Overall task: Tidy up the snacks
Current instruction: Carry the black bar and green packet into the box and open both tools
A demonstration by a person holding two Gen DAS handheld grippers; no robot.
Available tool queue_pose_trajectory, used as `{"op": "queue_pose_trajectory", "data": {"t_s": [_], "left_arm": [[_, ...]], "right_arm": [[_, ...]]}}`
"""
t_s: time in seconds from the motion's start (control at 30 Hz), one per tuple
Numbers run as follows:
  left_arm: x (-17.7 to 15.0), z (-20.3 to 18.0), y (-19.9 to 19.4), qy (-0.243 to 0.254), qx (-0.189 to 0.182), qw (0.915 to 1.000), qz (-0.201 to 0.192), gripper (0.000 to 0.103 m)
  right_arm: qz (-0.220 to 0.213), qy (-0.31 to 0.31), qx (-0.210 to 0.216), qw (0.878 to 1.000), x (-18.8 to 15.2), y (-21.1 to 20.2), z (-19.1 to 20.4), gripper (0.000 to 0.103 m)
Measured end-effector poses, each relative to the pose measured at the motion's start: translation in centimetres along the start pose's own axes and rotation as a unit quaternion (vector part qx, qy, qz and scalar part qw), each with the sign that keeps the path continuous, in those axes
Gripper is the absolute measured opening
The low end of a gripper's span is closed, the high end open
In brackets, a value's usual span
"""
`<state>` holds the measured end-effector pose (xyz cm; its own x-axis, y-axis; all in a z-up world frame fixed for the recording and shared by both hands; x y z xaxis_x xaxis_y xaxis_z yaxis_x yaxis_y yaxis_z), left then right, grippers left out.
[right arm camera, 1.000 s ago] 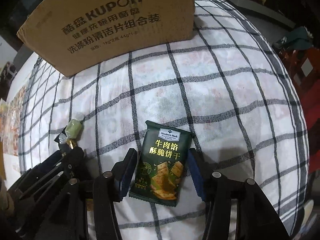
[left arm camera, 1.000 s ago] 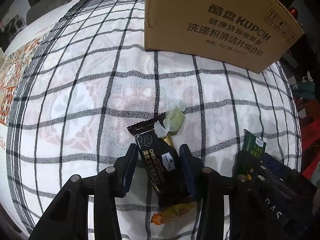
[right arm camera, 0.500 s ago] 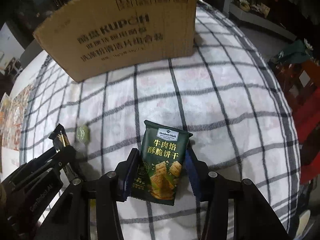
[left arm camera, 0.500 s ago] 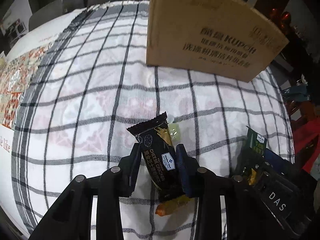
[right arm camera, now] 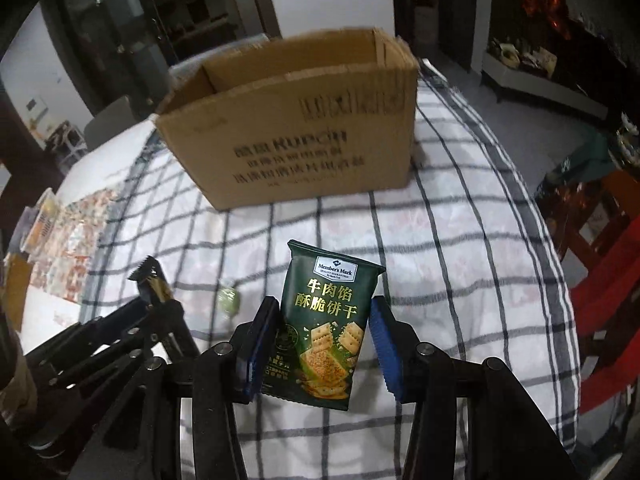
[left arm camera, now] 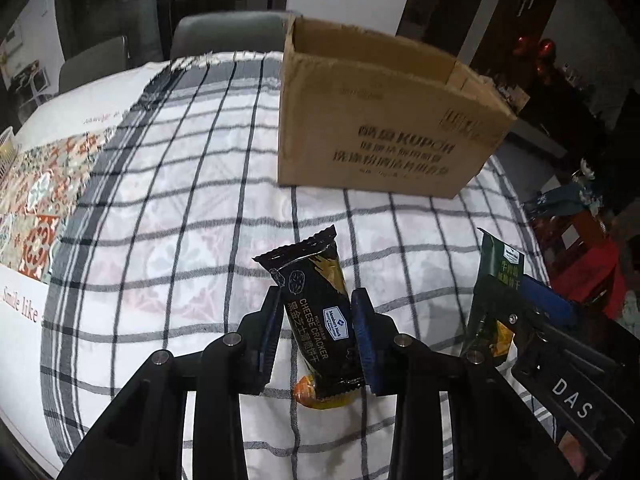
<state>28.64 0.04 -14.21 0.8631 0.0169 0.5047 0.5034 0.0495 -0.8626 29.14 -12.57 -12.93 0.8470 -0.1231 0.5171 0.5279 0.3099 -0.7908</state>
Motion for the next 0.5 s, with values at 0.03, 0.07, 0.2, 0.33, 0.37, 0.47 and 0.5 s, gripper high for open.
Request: {"op": "queue_pose_trajectory", "data": {"t_s": [0.03, 0.07, 0.2, 0.33, 0.37, 0.47, 0.5], "left_arm": [[0.2, 0.0, -0.6, 0.003, 0.0, 1.0, -0.008, 0.034], [0.4, 0.0, -1.1, 0.004, -0.001, 0.9999, -0.014, 0.034], [1.2, -0.2, -2.9, 0.01, -0.009, 0.9993, -0.035, 0.034], [2.3, -0.3, -4.5, 0.014, -0.01, 0.9981, -0.059, 0.034], [2.5, -0.3, -4.7, 0.014, -0.011, 0.9979, -0.062, 0.034], [3.4, -0.3, -5.7, 0.016, -0.015, 0.997, -0.075, 0.034], [3.6, -0.3, -5.9, 0.016, -0.015, 0.9967, -0.078, 0.034]], "right_arm": [[-0.003, -0.003, 0.004, 1.0, 0.1, -0.4, 0.2, 0.048], [-0.007, -0.007, 0.006, 1.0, 0.2, -0.8, 0.4, 0.048], [-0.023, -0.02, 0.012, 0.999, 1.1, -2.1, 0.9, 0.048], [-0.036, -0.03, 0.016, 0.999, 2.1, -3.1, 1.2, 0.048], [-0.039, -0.03, 0.017, 0.999, 2.3, -3.4, 1.2, 0.048], [-0.048, -0.035, 0.022, 0.998, 3.1, -4.0, 1.2, 0.048], [-0.053, -0.036, 0.023, 0.998, 3.5, -4.3, 1.2, 0.048]]}}
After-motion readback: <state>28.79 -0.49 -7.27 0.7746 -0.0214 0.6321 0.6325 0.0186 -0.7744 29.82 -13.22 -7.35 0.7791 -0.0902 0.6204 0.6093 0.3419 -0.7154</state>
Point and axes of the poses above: each gripper's, at about its wrist camera, not at the fingertips, and y roughly the way its jaws point, z to its left, x to its top, the point moved 9 cm from there along y, roughly the way its jaws point, and after that the axes turned 12 degrees about x, right-handed, at the moved point
